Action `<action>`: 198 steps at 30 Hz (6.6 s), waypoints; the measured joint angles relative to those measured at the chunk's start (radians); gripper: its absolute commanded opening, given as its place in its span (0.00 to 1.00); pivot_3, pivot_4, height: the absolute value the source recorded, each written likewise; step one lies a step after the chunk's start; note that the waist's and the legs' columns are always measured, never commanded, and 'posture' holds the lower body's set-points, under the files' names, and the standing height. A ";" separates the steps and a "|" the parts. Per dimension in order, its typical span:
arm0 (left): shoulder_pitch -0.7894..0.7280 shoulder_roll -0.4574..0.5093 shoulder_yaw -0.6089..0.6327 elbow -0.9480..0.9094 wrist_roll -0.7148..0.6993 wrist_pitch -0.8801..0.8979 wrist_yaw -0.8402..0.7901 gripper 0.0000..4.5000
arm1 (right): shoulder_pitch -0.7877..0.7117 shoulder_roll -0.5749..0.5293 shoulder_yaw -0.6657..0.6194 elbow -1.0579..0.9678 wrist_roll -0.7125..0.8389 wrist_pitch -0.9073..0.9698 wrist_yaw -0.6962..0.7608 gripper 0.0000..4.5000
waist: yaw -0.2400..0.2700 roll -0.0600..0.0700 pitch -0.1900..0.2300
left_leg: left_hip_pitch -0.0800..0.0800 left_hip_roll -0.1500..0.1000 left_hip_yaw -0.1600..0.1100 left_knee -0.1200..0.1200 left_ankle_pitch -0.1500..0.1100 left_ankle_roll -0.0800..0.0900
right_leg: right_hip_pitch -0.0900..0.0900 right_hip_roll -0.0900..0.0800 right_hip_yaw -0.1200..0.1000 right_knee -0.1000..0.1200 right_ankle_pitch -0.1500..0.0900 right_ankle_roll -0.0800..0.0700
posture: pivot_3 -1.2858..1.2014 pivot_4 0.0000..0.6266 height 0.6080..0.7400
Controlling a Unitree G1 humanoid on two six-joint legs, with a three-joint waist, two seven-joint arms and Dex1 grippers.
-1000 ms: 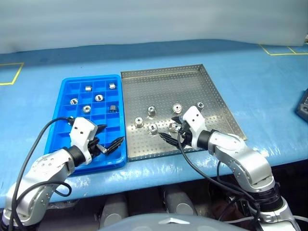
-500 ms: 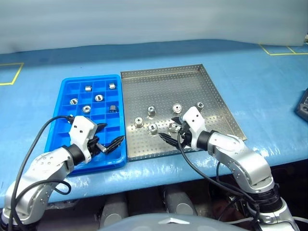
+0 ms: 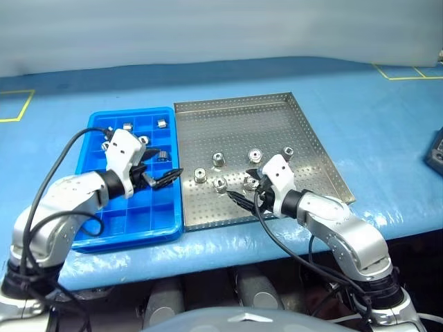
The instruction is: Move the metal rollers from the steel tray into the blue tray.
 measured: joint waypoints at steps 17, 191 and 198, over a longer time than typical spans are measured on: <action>-0.508 -0.292 -0.289 0.731 0.261 -0.116 -0.136 1.00 | 0.009 0.049 0.020 -0.004 -0.040 -0.025 -0.057 0.99 | -0.045 0.000 0.000 | -0.001 -0.001 -0.002 -0.001 0.000 0.000 | 0.000 0.001 0.000 0.000 0.004 0.006 | 0.43 0.24 1.00; 0.412 -0.648 0.154 -0.289 0.647 0.007 0.449 0.37 | -0.197 0.142 0.289 0.136 -0.090 -0.145 0.112 1.00 | 0.077 -0.002 0.000 | 0.000 -0.001 -0.005 0.007 0.000 0.000 | 0.004 0.000 -0.002 0.003 0.003 0.005 | 0.53 0.24 1.00; 0.400 -0.668 0.177 -0.266 0.601 0.048 0.464 0.76 | -0.181 0.144 0.286 0.135 -0.102 -0.146 0.099 1.00 | 0.071 -0.002 0.000 | -0.001 -0.001 -0.005 0.007 0.000 0.000 | 0.004 0.000 -0.002 0.002 0.003 0.005 | 0.51 0.24 1.00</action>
